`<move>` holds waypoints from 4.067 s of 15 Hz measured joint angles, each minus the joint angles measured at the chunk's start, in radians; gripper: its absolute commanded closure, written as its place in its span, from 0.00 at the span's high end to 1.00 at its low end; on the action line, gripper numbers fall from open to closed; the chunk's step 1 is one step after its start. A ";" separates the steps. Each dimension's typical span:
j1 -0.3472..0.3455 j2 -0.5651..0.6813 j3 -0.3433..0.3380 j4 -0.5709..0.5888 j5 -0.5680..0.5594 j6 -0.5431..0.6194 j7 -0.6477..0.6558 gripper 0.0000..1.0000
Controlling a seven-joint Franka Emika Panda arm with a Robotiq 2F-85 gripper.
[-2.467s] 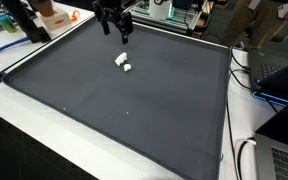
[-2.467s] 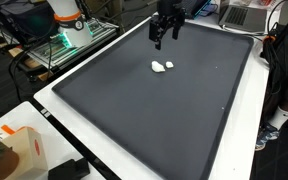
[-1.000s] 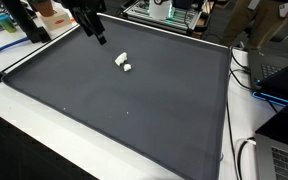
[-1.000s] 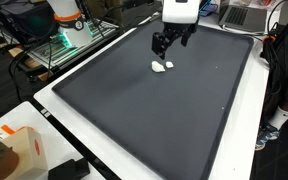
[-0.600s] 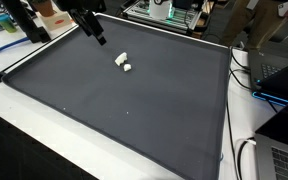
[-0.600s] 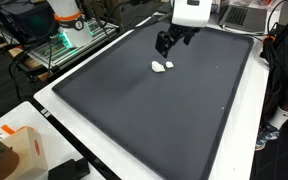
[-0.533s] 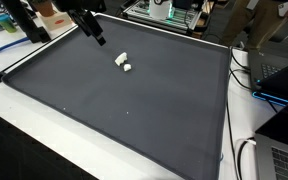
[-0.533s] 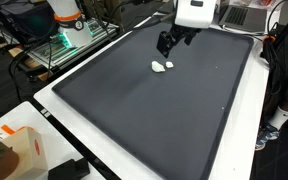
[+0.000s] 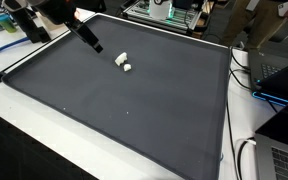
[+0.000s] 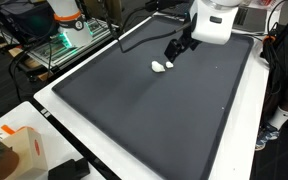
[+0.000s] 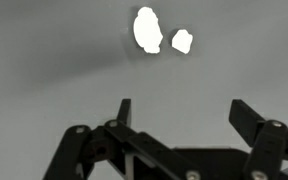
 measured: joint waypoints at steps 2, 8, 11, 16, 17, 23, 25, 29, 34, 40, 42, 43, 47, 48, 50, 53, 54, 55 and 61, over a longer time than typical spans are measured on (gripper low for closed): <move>0.000 0.010 0.000 0.013 0.000 -0.006 0.001 1.00; 0.011 0.048 0.000 0.028 -0.004 -0.017 0.007 1.00; 0.026 0.098 0.000 0.067 -0.006 -0.061 0.011 1.00; 0.045 0.175 0.000 0.165 -0.007 -0.163 0.013 1.00; 0.048 0.189 0.000 0.187 -0.007 -0.184 0.014 1.00; 0.051 0.286 -0.001 0.330 -0.007 -0.309 0.043 1.00; 0.051 0.315 -0.001 0.368 -0.007 -0.328 0.051 1.00; 0.055 0.319 -0.008 0.388 -0.020 -0.315 0.056 1.00; 0.075 0.144 -0.018 0.207 -0.042 -0.240 0.063 1.00; 0.087 -0.049 -0.005 -0.056 -0.007 -0.088 0.094 1.00; 0.090 -0.117 0.002 -0.147 0.001 -0.023 0.094 1.00; 0.094 -0.151 0.005 -0.193 0.001 0.006 0.094 1.00; 0.116 -0.294 0.017 -0.388 0.000 0.123 0.094 1.00; 0.122 -0.332 0.021 -0.438 -0.001 0.166 0.093 1.00; 0.129 -0.394 0.025 -0.512 -0.002 0.212 0.092 1.00; 0.130 -0.423 0.025 -0.544 -0.002 0.224 0.092 1.00; 0.130 -0.423 0.025 -0.546 -0.002 0.225 0.091 1.00; 0.130 -0.423 0.025 -0.547 -0.002 0.227 0.091 1.00; 0.131 -0.419 0.033 -0.547 -0.028 0.228 0.086 1.00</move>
